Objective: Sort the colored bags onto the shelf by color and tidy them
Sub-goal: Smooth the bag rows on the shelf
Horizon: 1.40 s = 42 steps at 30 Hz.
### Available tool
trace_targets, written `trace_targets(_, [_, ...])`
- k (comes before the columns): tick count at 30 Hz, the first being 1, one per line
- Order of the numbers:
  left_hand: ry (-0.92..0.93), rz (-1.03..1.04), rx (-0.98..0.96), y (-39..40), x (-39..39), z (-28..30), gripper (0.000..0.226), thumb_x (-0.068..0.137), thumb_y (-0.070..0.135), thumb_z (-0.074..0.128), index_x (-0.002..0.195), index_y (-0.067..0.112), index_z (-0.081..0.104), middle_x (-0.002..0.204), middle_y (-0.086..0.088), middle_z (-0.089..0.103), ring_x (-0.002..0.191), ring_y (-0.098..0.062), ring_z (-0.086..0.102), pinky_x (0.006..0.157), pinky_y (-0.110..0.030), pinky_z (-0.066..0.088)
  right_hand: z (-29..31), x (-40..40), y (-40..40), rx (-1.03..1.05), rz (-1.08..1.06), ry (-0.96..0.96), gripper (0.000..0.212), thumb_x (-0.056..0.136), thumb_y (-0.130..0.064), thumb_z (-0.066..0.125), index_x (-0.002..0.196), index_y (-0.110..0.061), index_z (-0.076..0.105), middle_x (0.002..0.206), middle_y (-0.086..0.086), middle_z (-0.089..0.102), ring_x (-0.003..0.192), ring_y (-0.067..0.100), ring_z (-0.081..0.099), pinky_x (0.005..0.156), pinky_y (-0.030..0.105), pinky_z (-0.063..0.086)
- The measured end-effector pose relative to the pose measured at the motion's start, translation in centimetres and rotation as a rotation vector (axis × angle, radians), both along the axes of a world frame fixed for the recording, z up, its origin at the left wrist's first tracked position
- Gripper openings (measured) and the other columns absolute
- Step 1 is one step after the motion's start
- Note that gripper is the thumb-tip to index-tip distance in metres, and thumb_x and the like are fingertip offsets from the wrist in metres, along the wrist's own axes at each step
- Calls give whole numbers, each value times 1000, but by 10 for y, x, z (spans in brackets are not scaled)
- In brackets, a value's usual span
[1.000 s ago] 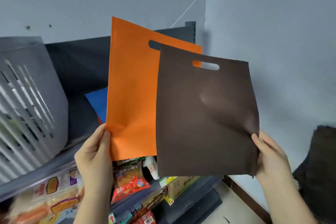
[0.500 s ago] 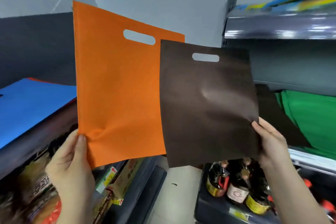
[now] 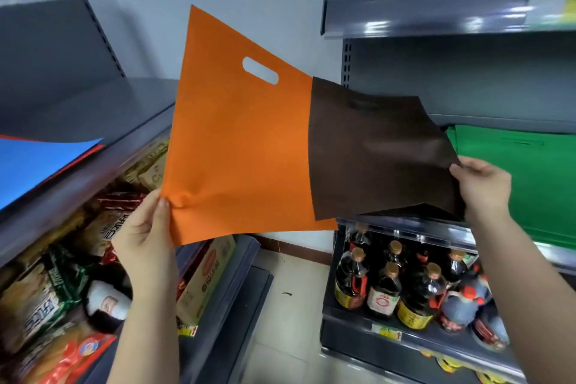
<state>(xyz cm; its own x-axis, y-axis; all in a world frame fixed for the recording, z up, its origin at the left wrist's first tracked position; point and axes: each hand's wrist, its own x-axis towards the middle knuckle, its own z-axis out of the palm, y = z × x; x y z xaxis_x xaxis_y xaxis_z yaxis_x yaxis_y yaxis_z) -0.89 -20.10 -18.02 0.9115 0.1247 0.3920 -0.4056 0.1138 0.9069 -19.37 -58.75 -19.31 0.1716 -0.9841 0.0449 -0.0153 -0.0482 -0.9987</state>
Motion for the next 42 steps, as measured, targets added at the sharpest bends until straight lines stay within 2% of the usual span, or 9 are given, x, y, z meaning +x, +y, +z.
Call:
trace_targets(3, [35,21,-12,-1,4,4,25,95,7,53,109,23,67,83,32,67,86,8,59,84,-14,46,8,15,-14,-103,-20,171,29,86,-3,62,114,-2,65,112,13,66,99,20,61,102,37,45])
trace_targets(6, [38,27,1,8,9,7,34,94,13,55,91,42,72,84,28,68,90,-2,58,87,-25,47,13,25,-14,-185,-14,320,29,86,-3,60,114,0,66,114,18,66,100,21,61,101,33,44])
trace_targets(11, [54,-9,-22,25,12,6,27,95,13,54,96,34,71,95,9,67,94,-10,57,91,-35,47,9,35,1,-260,33,575,31,88,-1,57,118,4,62,121,22,62,116,35,56,100,34,41])
trace_targets(18, [20,-19,-34,47,10,11,22,95,10,53,113,14,66,96,11,67,90,-1,60,83,-17,48,3,29,21,-321,142,929,49,83,2,58,131,-3,51,127,24,55,117,40,51,93,40,45])
trace_targets(25, [52,-102,-124,65,3,12,39,96,9,52,83,39,74,82,18,72,82,-2,63,75,-17,51,39,56,125,-542,433,490,27,91,-15,60,115,-7,66,115,8,66,101,15,58,87,14,35])
trace_targets(30, [64,-154,-98,65,-4,1,39,96,9,52,87,41,73,86,20,71,88,-3,60,81,-21,49,44,56,166,-526,555,423,30,95,-17,54,123,-11,61,119,1,63,110,12,56,93,20,38])
trace_targets(35, [98,-192,-94,54,-18,-6,25,96,10,52,117,16,64,103,4,67,91,-2,60,86,-23,48,42,42,179,-267,608,183,29,102,-22,37,100,-16,65,99,10,69,84,18,64,78,33,52])
trace_targets(38, [109,-217,-91,42,-31,-7,27,96,8,51,120,11,61,101,7,66,85,6,61,80,-13,48,44,25,180,-171,626,78,18,99,-21,47,94,-18,65,85,7,70,75,16,65,69,28,53])
trace_targets(42, [133,-266,-57,22,-53,-8,24,95,9,53,113,23,63,94,18,69,91,5,62,86,-16,49,43,0,165,-263,543,227,17,88,-3,61,89,-21,61,77,-1,67,72,13,65,70,29,54])
